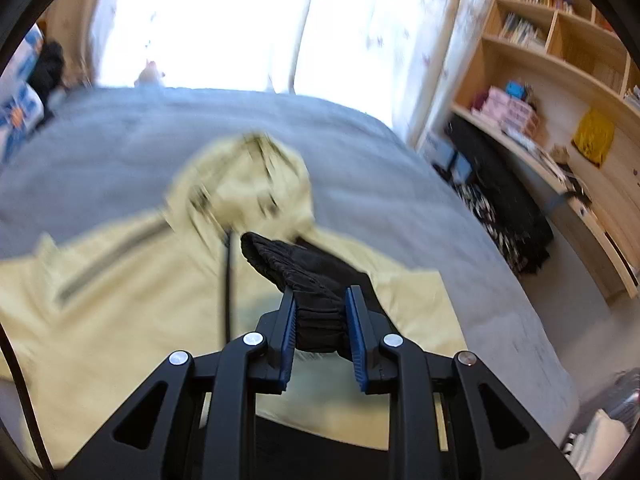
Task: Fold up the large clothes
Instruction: 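Grasp the folded black cuff with the left gripper and straighten it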
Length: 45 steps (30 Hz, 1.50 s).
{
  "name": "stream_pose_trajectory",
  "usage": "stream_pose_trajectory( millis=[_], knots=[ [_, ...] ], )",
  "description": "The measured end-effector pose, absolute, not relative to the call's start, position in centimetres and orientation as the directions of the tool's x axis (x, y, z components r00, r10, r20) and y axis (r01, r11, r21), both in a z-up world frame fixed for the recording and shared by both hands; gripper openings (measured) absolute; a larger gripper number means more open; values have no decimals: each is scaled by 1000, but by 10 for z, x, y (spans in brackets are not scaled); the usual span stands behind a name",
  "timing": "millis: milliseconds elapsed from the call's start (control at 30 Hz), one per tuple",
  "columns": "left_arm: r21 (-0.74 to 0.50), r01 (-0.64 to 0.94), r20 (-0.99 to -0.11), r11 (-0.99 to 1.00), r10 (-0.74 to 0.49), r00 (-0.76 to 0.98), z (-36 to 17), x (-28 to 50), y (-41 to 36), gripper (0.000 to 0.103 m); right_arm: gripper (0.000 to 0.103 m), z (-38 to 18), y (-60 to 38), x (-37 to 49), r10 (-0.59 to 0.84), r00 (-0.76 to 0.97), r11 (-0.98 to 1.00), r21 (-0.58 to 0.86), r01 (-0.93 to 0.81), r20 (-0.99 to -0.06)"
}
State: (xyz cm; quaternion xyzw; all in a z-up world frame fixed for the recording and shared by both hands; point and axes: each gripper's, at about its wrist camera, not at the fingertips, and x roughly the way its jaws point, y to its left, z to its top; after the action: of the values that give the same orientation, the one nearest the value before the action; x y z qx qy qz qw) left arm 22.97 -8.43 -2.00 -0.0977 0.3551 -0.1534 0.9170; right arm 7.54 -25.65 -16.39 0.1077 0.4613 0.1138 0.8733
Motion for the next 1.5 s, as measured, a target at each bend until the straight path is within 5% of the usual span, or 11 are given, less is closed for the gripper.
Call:
stream_pose_trajectory(
  millis=[167,367,533,700,833,867,900,1233,1500],
  knots=[
    [-148,108,-620,983,-177,764,-17,228,-24,10,72,-164,-258,75,297,549,951,291,-100,-781],
    [-137,-29,-781,990,-90,618,-98,242,33,11,73,-164,-259,76,285,548,956,273,-105,-787],
    [-393,-81,-809,916,-303,504,-142,246,55,29,73,-166,-254,78,272,548,961,255,-108,-791],
    [-422,-85,-798,903,-325,508,-152,253,47,62,76,-168,-249,79,259,545,965,234,-116,-797],
    [-349,-49,-865,936,-301,400,-178,268,25,57,77,-169,-246,80,252,544,967,224,-119,-800],
    [-300,-34,-876,954,-261,407,-179,268,19,32,77,-169,-246,80,251,543,968,222,-119,-801],
    [-238,15,-883,971,-223,413,-179,268,8,25,77,-169,-246,81,249,542,968,220,-119,-802],
    [-199,11,-717,980,-153,680,-94,253,28,22,79,-169,-241,83,218,536,976,183,-118,-815],
    [-190,-8,-857,982,-162,490,-157,265,58,27,78,-150,-247,94,199,500,980,177,-92,-843]
  ],
)
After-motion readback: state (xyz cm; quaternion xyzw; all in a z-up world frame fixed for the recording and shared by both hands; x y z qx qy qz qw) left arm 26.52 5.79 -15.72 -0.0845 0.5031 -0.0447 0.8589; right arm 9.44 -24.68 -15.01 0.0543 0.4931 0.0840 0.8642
